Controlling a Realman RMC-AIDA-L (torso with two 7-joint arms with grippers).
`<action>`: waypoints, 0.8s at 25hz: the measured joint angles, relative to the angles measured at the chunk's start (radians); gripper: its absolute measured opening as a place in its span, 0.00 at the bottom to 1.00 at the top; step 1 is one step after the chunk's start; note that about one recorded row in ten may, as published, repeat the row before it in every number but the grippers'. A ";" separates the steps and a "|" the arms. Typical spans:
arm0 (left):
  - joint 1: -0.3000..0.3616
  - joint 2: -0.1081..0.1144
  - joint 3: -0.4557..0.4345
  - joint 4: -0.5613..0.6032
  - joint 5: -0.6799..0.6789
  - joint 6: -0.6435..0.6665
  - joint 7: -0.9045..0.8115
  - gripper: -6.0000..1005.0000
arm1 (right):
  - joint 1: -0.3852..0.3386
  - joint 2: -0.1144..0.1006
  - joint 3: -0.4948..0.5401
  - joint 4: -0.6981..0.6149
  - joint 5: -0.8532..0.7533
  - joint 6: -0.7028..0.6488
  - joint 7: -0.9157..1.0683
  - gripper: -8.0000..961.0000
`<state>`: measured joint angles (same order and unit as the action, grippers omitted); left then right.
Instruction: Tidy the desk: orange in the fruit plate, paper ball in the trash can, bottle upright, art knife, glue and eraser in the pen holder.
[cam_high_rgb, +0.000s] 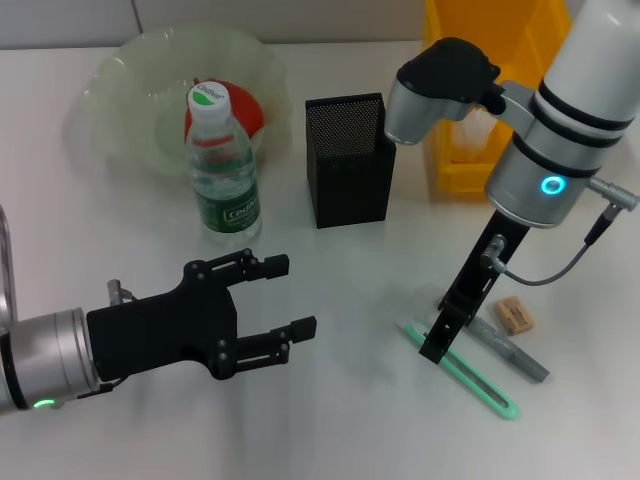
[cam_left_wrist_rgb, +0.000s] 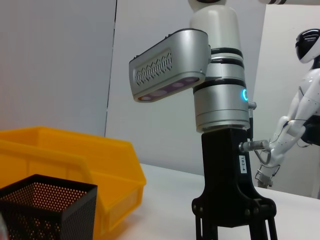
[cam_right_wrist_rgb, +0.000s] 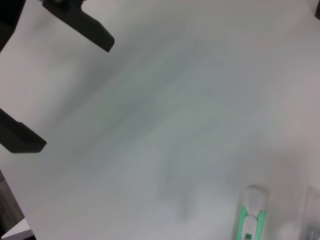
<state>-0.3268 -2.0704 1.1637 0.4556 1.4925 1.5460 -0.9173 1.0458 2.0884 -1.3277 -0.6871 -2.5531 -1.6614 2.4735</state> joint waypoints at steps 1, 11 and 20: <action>0.000 0.000 0.000 0.000 0.000 0.000 0.000 0.75 | 0.002 0.001 -0.009 0.000 0.000 0.002 0.004 0.72; 0.001 -0.001 0.005 -0.002 -0.004 -0.020 0.000 0.75 | 0.017 0.005 -0.043 0.005 0.028 0.033 0.001 0.71; 0.002 0.000 0.003 -0.001 -0.008 -0.023 0.000 0.75 | 0.009 0.004 -0.161 0.008 0.084 0.067 0.003 0.71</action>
<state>-0.3252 -2.0708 1.1669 0.4541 1.4848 1.5232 -0.9172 1.0551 2.0927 -1.4891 -0.6796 -2.4693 -1.5942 2.4764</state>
